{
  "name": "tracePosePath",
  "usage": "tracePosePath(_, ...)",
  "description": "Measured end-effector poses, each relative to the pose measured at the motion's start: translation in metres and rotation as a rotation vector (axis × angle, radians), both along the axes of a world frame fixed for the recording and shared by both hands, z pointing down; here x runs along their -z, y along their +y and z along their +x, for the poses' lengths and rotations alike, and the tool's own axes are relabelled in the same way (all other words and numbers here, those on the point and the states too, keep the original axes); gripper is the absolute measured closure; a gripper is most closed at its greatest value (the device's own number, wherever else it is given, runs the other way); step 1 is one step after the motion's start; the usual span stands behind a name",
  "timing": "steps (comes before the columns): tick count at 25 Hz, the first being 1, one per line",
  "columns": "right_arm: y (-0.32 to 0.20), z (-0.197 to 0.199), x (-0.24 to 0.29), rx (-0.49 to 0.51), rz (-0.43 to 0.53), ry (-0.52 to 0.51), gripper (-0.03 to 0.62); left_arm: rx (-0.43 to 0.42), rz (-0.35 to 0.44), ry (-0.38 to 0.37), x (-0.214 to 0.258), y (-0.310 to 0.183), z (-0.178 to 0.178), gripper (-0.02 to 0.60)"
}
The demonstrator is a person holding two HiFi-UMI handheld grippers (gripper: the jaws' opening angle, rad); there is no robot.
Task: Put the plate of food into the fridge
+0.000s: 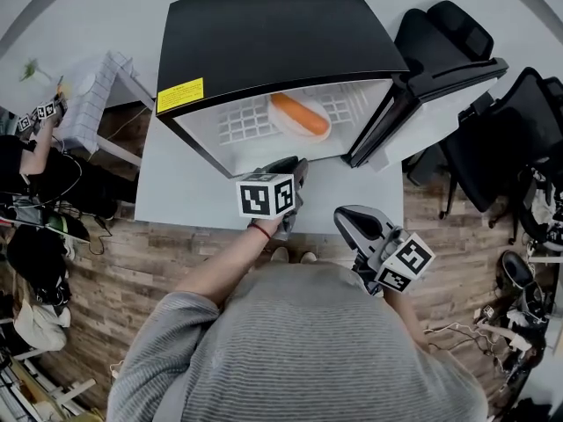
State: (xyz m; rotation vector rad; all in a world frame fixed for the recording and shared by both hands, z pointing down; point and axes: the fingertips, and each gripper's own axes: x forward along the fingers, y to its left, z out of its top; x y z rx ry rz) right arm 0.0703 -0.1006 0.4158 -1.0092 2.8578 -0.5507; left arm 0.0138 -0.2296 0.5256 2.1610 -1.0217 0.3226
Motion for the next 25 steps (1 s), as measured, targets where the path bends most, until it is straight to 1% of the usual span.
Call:
tracePosePath(1,0.001,0.000,0.000,-0.002,0.001,0.000,0.580,-0.022,0.044,-0.045,0.003,0.001,0.000,0.547)
tracePosePath(2,0.001,0.001,0.000,-0.004,0.001,0.000,0.580,-0.045,0.075,-0.076,0.006,0.003,0.002,0.571)
tracePosePath(6,0.004,0.001,0.001,-0.007,0.005,-0.002,0.580,-0.090,0.144,-0.133,0.013,0.006,0.008,0.571)
tracePosePath(10,0.006,0.002,0.001,-0.013,0.006,-0.003,0.580,-0.130,0.215,-0.222,0.015,0.006,0.010,0.571)
tracePosePath(12,0.008,0.003,0.002,-0.014,0.008,-0.004,0.580,-0.142,0.231,-0.251,0.015,0.006,0.010,0.571)
tracePosePath(16,0.010,0.004,0.002,-0.018,0.008,-0.005,0.579,-0.153,0.245,-0.281,0.015,0.005,0.010,0.571)
tracePosePath(18,0.011,0.005,0.001,-0.020,0.007,-0.004,0.580,-0.170,0.274,-0.319,0.016,0.005,0.010,0.571)
tracePosePath(21,0.012,0.006,0.001,-0.021,0.007,-0.004,0.580,-0.219,0.367,-0.423,0.023,0.003,0.014,0.571)
tracePosePath(25,0.013,0.005,0.001,-0.020,0.007,-0.006,0.580,-0.285,0.520,-0.604,0.027,-0.001,0.019,0.571)
